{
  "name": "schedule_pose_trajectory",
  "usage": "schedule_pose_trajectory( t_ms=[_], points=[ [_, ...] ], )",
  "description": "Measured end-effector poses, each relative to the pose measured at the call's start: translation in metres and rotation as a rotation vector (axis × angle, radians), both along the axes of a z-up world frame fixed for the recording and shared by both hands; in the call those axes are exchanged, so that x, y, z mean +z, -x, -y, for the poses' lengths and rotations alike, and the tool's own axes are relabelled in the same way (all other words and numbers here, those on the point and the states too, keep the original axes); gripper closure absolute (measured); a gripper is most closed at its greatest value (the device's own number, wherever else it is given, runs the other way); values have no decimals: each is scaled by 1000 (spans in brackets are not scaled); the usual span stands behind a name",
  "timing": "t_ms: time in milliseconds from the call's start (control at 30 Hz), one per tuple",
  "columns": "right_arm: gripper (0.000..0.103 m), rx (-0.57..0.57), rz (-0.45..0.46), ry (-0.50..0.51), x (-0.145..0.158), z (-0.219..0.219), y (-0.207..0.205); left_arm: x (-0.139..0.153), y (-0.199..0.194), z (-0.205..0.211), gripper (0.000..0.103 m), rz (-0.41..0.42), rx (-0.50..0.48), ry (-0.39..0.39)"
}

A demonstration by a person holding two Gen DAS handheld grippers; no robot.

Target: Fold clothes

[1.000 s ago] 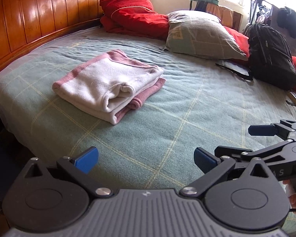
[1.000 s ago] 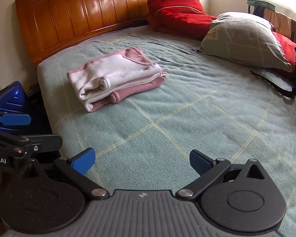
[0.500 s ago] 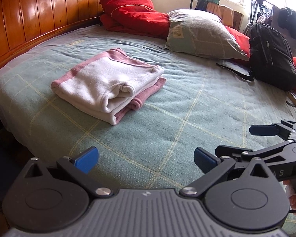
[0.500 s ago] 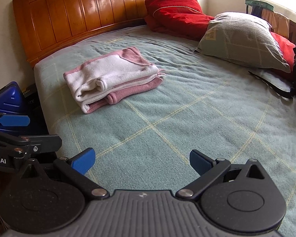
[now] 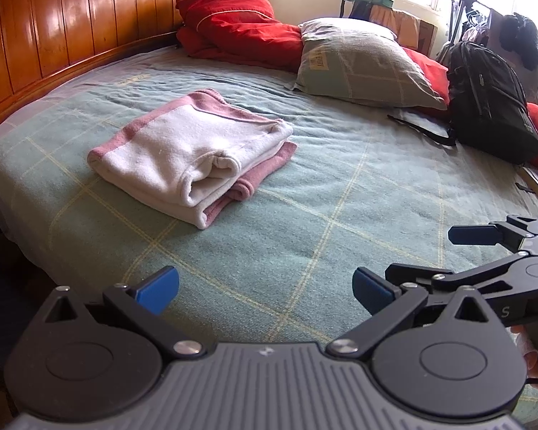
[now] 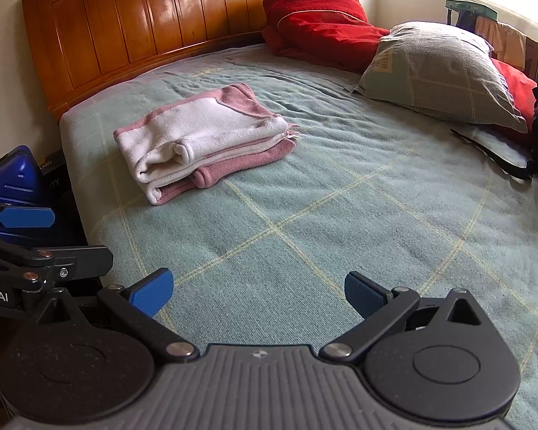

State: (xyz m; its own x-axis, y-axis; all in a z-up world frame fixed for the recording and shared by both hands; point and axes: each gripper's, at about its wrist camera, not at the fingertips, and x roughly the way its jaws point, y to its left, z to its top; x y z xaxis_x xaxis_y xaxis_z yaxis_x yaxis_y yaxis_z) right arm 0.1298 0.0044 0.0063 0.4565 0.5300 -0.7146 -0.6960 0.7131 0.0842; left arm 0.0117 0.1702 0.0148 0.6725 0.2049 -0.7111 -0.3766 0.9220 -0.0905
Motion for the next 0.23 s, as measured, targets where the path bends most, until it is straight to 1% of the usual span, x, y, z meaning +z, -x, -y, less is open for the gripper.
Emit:
schedule_pose_trajectory(
  t_ms=[233],
  points=[
    [0,2,2,7,0,-2,0,-1,1,-1,1,1,-3,5]
  ],
)
